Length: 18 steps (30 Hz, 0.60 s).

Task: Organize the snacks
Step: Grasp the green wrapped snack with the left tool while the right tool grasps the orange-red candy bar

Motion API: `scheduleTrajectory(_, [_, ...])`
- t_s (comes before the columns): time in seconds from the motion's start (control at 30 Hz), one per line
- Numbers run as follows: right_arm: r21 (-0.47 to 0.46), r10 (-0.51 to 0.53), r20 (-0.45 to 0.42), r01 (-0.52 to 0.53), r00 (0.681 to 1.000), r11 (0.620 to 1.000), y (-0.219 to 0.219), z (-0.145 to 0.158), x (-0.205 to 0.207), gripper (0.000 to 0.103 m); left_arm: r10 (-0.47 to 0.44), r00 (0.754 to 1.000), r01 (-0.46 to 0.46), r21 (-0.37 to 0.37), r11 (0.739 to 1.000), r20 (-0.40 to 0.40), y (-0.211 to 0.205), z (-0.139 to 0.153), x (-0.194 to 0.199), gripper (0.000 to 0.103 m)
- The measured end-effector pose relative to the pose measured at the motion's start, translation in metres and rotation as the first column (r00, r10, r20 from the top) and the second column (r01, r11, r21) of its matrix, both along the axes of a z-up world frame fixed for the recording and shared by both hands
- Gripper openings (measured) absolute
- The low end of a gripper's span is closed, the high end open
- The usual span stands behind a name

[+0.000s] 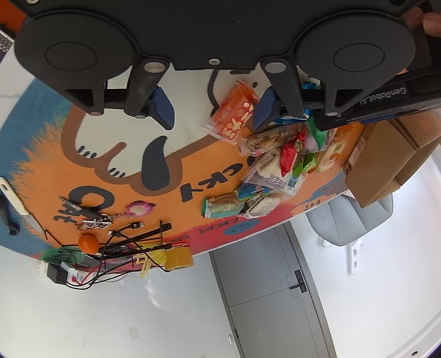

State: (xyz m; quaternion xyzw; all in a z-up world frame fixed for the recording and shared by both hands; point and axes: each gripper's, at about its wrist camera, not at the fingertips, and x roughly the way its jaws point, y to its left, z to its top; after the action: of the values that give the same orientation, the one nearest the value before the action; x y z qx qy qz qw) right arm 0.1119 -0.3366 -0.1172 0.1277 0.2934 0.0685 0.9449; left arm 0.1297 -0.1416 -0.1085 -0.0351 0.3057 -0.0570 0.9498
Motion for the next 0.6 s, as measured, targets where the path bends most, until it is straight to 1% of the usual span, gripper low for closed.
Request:
scheduleTrajectory(0.1, [0.013, 0.011, -0.004, -0.011, 1.0, 1.0, 0.004, -0.001, 0.004, 0.063, -0.002, 1.0, 0.002, -0.016, 1.0, -0.015, -0.001, -0.003, 0.005, 0.071])
scheduleTrajectory(0.23, [-0.002, 0.009, -0.026, -0.009, 1.0, 1.0, 0.01, -0.006, 0.01, 0.063, -0.005, 0.997, 0.004, -0.015, 1.0, -0.073, -0.003, -0.014, 0.012, 0.06])
scheduleTrajectory(0.27, [-0.004, 0.008, -0.024, -0.008, 1.0, 1.0, 0.011, -0.008, 0.01, 0.063, -0.003, 0.998, 0.003, 0.001, 1.0, -0.055, -0.005, -0.015, 0.01, 0.058])
scheduleTrajectory(0.33, [-0.027, 0.008, -0.015, -0.009, 1.0, 1.0, 0.015, -0.009, 0.008, 0.063, -0.001, 0.999, 0.002, 0.018, 1.0, -0.054, -0.007, -0.015, 0.009, 0.045])
scheduleTrajectory(0.4, [-0.058, 0.006, -0.013, -0.007, 1.0, 0.998, 0.018, -0.009, 0.007, 0.061, 0.003, 0.999, -0.002, 0.014, 1.0, -0.054, -0.006, -0.015, 0.007, 0.036])
scheduleTrajectory(0.43, [-0.078, 0.0, -0.013, -0.001, 1.0, 0.997, 0.02, -0.009, 0.007, 0.055, 0.002, 0.998, -0.002, 0.006, 1.0, -0.056, -0.004, -0.014, 0.007, 0.033])
scheduleTrajectory(0.47, [-0.078, 0.008, -0.012, -0.009, 1.0, 0.997, 0.021, -0.009, 0.006, 0.051, 0.001, 0.998, -0.001, -0.001, 1.0, -0.059, -0.003, -0.014, 0.006, 0.033])
scheduleTrajectory(0.5, [-0.061, 0.023, -0.017, -0.024, 1.0, 0.998, 0.02, -0.008, 0.005, 0.037, 0.003, 0.998, -0.003, -0.002, 1.0, -0.064, -0.002, -0.013, 0.005, 0.033])
scheduleTrajectory(0.53, [-0.038, 0.035, -0.024, -0.036, 0.999, 0.999, 0.02, -0.008, 0.005, 0.026, 0.006, 0.998, -0.006, -0.002, 1.0, -0.066, -0.002, -0.012, 0.003, 0.032])
scheduleTrajectory(0.6, [-0.045, 0.031, -0.02, -0.032, 0.999, 0.998, 0.021, -0.008, 0.003, 0.024, 0.011, 0.998, -0.011, 0.0, 1.0, -0.06, -0.001, -0.01, 0.0, 0.032])
